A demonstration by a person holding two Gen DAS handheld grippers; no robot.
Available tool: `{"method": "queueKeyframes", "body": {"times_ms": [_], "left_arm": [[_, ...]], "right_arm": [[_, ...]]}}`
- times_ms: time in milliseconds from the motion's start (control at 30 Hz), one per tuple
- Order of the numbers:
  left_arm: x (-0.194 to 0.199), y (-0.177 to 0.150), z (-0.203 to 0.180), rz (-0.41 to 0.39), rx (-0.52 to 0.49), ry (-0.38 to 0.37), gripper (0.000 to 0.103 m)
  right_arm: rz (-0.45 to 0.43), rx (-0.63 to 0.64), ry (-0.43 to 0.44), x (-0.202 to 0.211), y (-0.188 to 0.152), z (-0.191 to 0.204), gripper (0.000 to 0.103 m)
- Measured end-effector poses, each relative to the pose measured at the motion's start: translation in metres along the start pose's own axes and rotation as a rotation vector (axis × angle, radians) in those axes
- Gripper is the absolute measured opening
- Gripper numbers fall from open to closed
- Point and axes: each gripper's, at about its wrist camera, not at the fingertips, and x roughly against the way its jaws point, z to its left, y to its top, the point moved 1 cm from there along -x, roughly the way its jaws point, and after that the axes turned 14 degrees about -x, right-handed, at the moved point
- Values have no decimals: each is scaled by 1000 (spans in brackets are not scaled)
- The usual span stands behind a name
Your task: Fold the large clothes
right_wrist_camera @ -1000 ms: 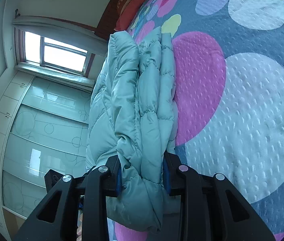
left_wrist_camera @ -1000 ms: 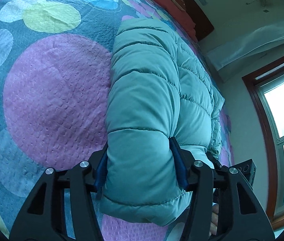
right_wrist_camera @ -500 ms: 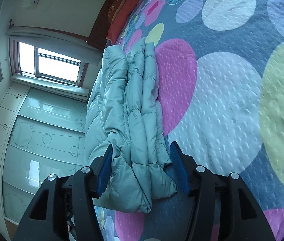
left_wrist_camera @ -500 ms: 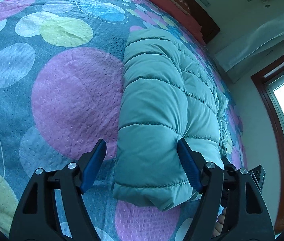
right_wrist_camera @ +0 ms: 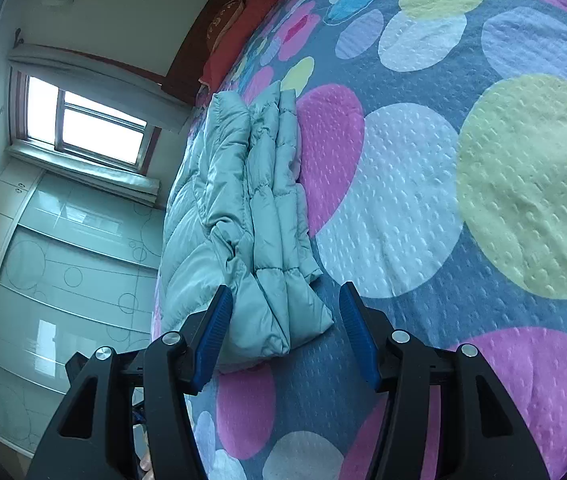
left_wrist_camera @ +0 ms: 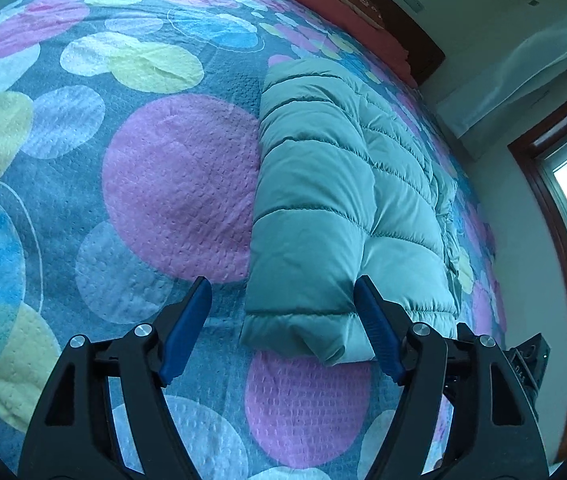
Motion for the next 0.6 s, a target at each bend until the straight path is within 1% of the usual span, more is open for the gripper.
{"method": "queueKeyframes", "body": {"times_ms": [167,300,333,367,400,433,500,567,600], "left_arm": [[10,-10,-9,8,-69,69,73],[20,-20,-17,0,-132,140,73],[23,-22,-19,-3,-150,160,73],[26,-24,-22,-8,-170,182,73],[31,-25,-25,-17,-187,202,74],[36,-26,-29,-30,-207,225,78],[47,-27,-36,-67,-242,264,82],[60,-29,-43,-103,-271,297,85],[66,-29,-47,-115,-282,313,90]], "right_arm": [[-13,59,-97,6,-17,6,56],[-37,155,-200,8,-33,17,56],[-49,185,-228,10,-38,21,57],[-64,213,-256,11,-42,26,61],[-81,241,-279,13,-47,30,63],[-101,268,-298,16,-52,35,65],[-142,328,-338,21,-62,47,66],[-182,386,-374,25,-72,60,69],[-200,413,-384,28,-77,66,70]]}}
